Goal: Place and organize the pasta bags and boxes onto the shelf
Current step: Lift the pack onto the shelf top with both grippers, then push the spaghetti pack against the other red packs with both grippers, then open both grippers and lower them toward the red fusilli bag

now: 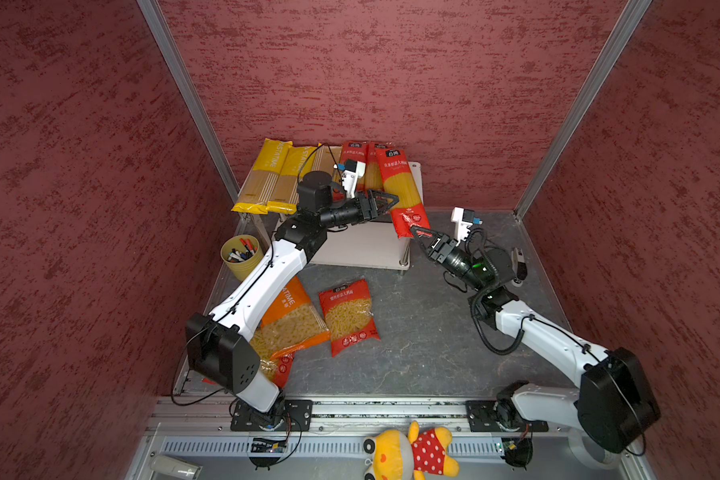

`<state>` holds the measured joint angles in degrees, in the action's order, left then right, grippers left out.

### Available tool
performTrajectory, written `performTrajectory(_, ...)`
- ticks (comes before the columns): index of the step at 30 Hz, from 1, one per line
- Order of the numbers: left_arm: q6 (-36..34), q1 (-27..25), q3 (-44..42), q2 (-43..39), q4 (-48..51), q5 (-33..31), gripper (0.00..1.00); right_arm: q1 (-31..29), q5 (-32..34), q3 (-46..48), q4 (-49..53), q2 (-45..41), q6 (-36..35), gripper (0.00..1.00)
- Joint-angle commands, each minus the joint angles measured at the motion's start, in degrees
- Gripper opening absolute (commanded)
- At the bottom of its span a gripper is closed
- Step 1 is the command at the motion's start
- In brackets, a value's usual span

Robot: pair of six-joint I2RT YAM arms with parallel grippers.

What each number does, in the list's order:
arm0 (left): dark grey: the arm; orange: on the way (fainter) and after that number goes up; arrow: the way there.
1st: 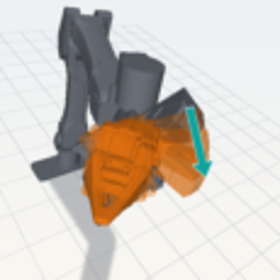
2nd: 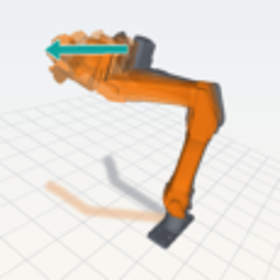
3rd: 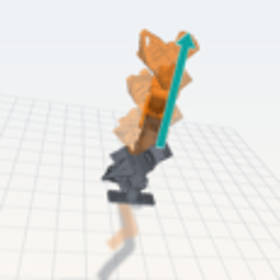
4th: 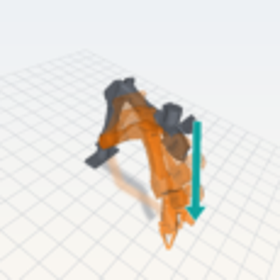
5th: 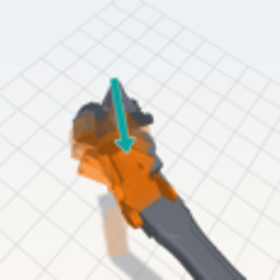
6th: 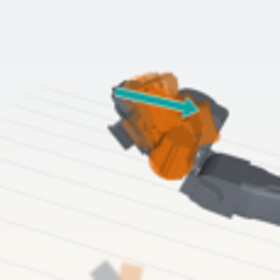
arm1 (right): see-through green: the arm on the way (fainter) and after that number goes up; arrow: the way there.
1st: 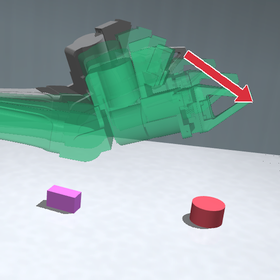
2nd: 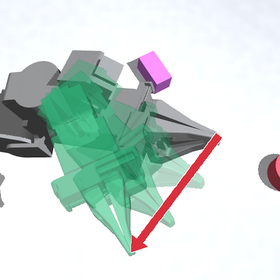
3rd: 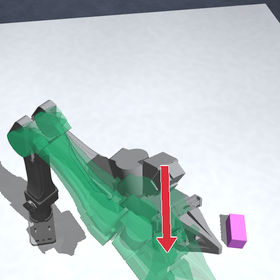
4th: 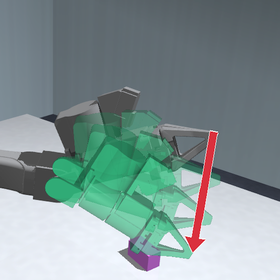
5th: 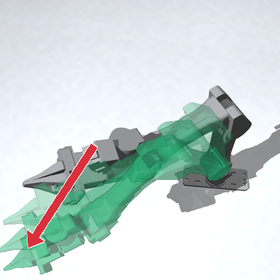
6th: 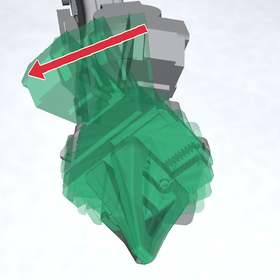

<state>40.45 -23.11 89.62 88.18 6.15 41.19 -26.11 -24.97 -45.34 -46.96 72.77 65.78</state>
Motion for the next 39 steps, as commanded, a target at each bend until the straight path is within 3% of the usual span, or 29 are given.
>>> performTrajectory(1, -2.8, 1.5, -1.2, -5.0, -1.0, -1.8, 0.6, 0.0, 7.6, -4.0, -3.5, -0.9, 1.6, 0.0)
performTrajectory(7, -4.1, 2.7, -6.1, -9.9, -0.3, -3.1, 0.61, -0.8, 11.7, -7.4, 6.7, -1.9, 0.2, 0.0)
performTrajectory(15, -4.4, 2.9, -14.0, -15.1, -1.7, -4.8, 0.61, -3.8, 15.7, -11.7, 12.3, 2.2, 0.8, 0.0)
performTrajectory(26, -8.1, 3.8, -17.4, -19.8, 1.8, -6.7, 0.62, -5.4, 16.0, -14.7, 19.3, 4.6, -2.2, 0.0)
performTrajectory(27, -9.2, 3.8, -17.6, -20.3, 2.8, -7.3, 0.62, -5.4, 15.2, -14.7, 19.8, 4.6, -2.3, 0.02)
performTrajectory(31, -11.1, 3.8, -20.1, -22.8, 4.0, -9.3, 0.62, -5.2, 12.0, -15.6, 23.2, 3.9, -4.5, 0.32)
performTrajectory(33, -11.5, 3.7, -21.6, -24.0, 4.6, -10.1, 0.62, -5.1, 10.7, -16.3, 25.8, 3.2, -6.1, 0.41)
performTrajectory(36, -13.7, 3.4, -23.1, -25.9, 7.6, -12.7, 0.62, -4.3, 9.0, -16.6, 29.6, 1.5, -7.9, 0.53)
performTrajectory(39, -15.5, 3.3, -24.9, -28.3, 9.7, -14.4, 0.62, -2.5, 8.0, -15.5, 32.9, -0.6, -8.4, 0.56)
